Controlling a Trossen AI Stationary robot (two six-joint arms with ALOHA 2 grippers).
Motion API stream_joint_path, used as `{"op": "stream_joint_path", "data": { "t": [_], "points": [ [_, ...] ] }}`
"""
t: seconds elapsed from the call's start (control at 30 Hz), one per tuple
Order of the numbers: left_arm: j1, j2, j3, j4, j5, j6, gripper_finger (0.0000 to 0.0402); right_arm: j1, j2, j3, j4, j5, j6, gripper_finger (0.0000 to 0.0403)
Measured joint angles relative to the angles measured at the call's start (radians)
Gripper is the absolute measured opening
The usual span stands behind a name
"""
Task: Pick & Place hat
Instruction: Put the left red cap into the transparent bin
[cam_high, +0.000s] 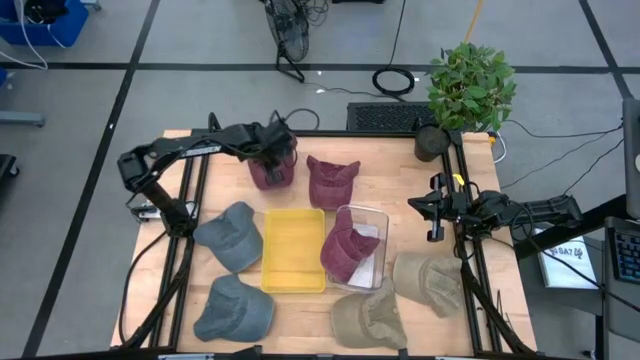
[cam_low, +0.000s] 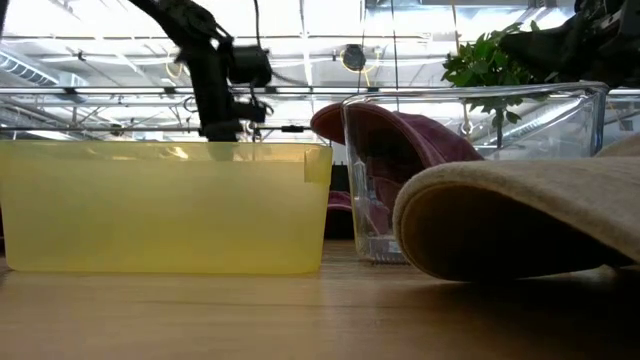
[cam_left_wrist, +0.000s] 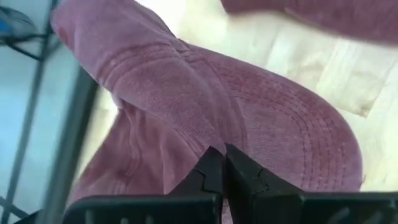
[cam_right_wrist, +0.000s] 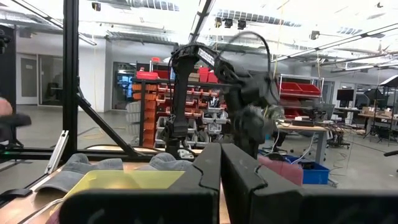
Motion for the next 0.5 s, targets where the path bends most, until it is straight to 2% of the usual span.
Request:
{"op": "stream_joint_path", "data": {
  "t": [0.13, 0.23, 0.43, 0.5],
  "points": [
    [-0.019, -0.090, 0.024, -0.004, 0.001, -0.016, 0.0005, 0.000, 0.000, 0.000, -0.001, 0.000, -0.006, 0.0000],
    [-0.048, -0.156, 0.060, -0.004, 0.043, -0.023, 0.0004, 0.000, 0.000, 0.000, -0.002, 0.000, -0.007, 0.0000],
    [-0.105, -0.229, 0.170, 0.009, 0.301, -0.053, 0.0003, 0.000, 0.000, 0.000, -0.023, 0.001, -0.029, 0.0000],
    [-0.135, -0.236, 0.203, 0.021, 0.339, -0.067, 0.0003, 0.000, 0.000, 0.000, -0.023, 0.002, -0.029, 0.0000]
  ]
}}
